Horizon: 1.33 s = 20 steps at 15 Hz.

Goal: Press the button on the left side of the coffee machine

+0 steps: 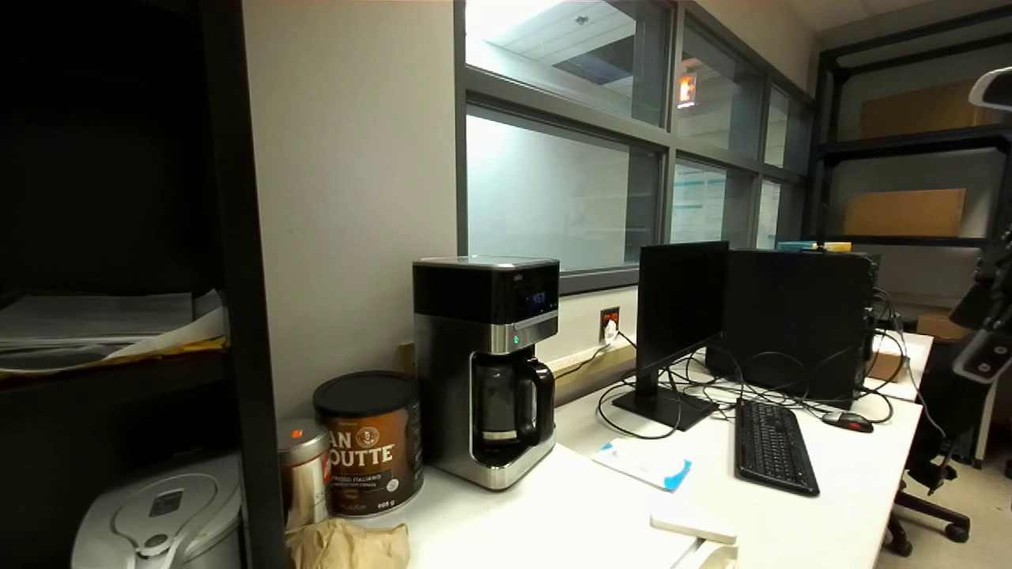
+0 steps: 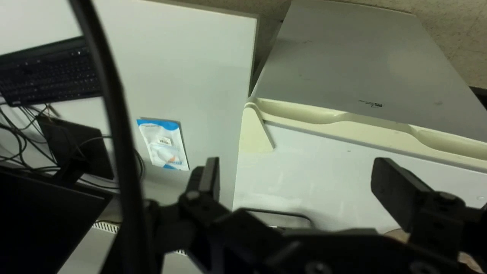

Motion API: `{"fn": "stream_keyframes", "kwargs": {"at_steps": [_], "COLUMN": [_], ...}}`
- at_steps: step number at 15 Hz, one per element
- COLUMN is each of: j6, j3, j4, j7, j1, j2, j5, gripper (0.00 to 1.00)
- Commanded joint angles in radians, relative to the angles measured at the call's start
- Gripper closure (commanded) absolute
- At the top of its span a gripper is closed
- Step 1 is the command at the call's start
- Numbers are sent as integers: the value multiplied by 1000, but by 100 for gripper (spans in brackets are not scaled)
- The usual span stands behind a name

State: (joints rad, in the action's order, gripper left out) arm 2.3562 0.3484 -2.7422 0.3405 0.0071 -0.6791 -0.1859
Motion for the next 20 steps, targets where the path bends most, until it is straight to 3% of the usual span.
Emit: {"fn": "stream_keyframes", "kwargs": {"at_steps": [1,2,10,13,20], "j6": [117,153,396,487,623], "j3": [-29,-35,-35,3,46], "j4": [66,76,225,277,427], "j7": [-58,-64,-26,26,323], "j1": [-54,-66,-171,-237,-339], "j2": [139,167,427,502,655], "j5": [-107,-131,-336,-432,-792], "gripper": [0,21,79,100,100]}}
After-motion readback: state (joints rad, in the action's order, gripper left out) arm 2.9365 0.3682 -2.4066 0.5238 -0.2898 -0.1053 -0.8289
